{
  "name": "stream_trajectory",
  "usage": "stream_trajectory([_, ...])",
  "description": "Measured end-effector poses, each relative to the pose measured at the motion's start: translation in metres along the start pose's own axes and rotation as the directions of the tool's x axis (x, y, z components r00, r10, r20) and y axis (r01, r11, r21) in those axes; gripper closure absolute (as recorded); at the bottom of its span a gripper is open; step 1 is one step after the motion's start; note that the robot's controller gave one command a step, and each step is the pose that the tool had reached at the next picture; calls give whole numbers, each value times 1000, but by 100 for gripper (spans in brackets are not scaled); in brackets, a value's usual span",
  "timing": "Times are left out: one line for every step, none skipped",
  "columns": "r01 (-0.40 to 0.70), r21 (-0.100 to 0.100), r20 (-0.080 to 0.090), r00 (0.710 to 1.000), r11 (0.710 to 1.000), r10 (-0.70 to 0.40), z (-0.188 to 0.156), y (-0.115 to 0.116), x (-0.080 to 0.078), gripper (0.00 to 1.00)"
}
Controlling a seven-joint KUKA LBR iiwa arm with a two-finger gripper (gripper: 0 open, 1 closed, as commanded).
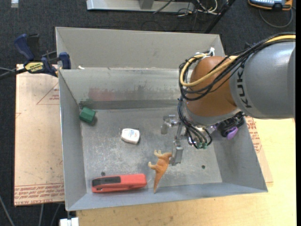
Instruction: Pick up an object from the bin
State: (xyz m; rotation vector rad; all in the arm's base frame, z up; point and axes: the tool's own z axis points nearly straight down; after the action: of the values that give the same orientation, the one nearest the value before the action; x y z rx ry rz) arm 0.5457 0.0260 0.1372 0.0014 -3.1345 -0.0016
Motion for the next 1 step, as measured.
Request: stream_trajectory([-1, 0, 7, 1000, 1000, 1, -4, 0, -2, 0])
